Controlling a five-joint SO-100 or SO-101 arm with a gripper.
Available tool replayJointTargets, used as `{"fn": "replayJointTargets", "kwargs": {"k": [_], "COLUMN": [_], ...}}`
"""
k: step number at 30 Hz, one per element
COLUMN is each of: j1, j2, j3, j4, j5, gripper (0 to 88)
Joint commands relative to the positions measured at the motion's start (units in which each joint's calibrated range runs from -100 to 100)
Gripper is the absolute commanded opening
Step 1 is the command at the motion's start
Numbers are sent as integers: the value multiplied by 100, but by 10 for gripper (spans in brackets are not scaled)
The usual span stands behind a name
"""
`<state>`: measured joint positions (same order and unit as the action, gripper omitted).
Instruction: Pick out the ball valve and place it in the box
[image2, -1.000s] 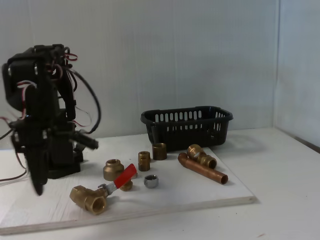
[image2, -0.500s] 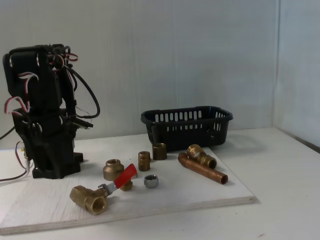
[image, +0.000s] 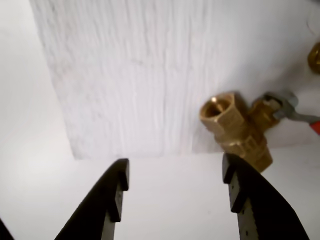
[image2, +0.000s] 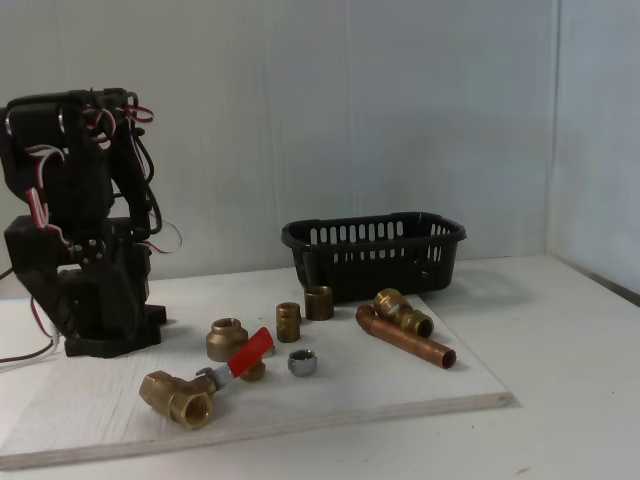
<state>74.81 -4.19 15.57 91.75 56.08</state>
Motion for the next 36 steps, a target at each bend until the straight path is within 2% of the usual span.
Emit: {"fn": "replayJointTargets", "kwargs": {"k": [1,7,13,18,23,36], "j1": [158,195,143,121,-145,-492], "j2": [-9,0,0,0,0,-26], "j3": [-239,-59,853,1692,2134,2161], "j4": [-466,-1620,-2610,-3781,-4659,-4719], "j5": [530,1379,2471,3030,3098,3124], "gripper": [201,201,201,201,201,203]}}
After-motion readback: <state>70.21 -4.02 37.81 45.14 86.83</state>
